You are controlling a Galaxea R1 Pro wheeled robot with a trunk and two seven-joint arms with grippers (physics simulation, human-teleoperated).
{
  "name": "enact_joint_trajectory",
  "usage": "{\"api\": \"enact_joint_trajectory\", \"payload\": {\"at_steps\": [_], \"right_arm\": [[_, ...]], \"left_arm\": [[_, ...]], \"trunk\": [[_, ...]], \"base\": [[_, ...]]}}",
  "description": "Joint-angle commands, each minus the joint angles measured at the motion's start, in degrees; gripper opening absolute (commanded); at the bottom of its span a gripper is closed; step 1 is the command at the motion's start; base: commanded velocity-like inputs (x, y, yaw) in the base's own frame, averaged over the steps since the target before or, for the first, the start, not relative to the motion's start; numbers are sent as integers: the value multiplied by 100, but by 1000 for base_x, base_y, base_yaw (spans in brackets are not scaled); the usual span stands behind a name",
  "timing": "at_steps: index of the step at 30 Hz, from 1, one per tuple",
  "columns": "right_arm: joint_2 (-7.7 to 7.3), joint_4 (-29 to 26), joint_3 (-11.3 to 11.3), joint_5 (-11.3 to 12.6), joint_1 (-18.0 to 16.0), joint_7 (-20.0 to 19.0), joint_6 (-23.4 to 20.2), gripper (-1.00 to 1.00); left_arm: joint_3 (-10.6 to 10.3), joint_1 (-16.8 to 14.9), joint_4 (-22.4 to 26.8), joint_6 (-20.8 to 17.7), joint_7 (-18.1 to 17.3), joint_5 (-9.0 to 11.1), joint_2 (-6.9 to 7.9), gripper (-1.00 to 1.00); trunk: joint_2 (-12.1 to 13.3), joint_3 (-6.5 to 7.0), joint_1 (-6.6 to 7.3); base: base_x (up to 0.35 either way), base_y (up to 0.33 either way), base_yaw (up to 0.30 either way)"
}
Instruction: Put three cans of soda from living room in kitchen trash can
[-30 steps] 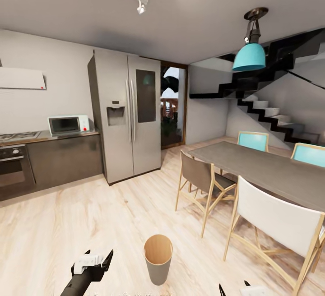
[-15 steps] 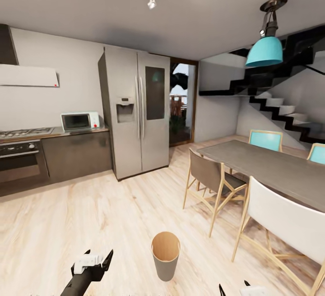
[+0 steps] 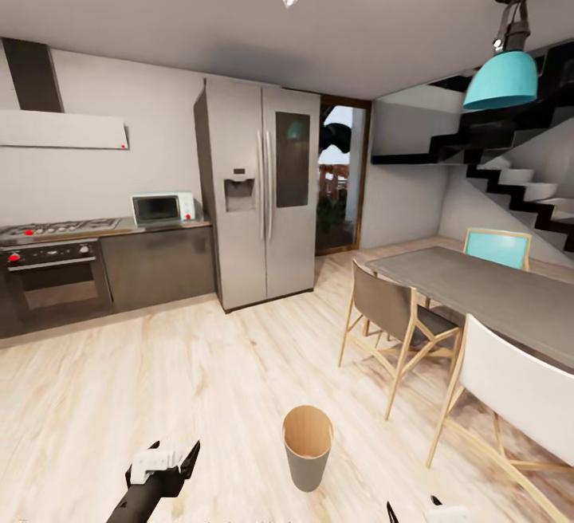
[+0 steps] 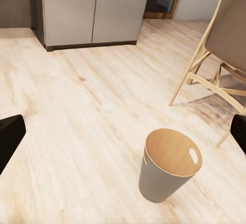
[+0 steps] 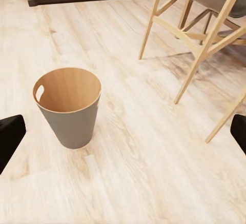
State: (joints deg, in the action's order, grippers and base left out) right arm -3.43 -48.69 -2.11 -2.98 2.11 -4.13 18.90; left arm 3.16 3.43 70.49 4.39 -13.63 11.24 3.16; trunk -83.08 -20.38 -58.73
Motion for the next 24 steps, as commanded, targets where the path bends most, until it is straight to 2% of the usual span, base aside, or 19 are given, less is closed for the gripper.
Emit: {"api": "enact_joint_trajectory", "payload": {"at_steps": [1, 16, 24], "right_arm": [[0, 0, 0, 0, 0, 0, 0, 100], [-4, 0, 0, 1, 0, 0, 0, 100], [-5, -74, 11, -8, 2, -12, 6, 100]], "left_arm": [[0, 0, 0, 0, 0, 0, 0, 100], [-1, 0, -1, 0, 0, -2, 0, 100], [-2, 0, -5, 0, 0, -6, -4, 100]], "trunk": [[0, -7, 0], [0, -110, 0], [0, -128, 0]], "base": [[0, 0, 161], [0, 0, 160], [0, 0, 48]]}}
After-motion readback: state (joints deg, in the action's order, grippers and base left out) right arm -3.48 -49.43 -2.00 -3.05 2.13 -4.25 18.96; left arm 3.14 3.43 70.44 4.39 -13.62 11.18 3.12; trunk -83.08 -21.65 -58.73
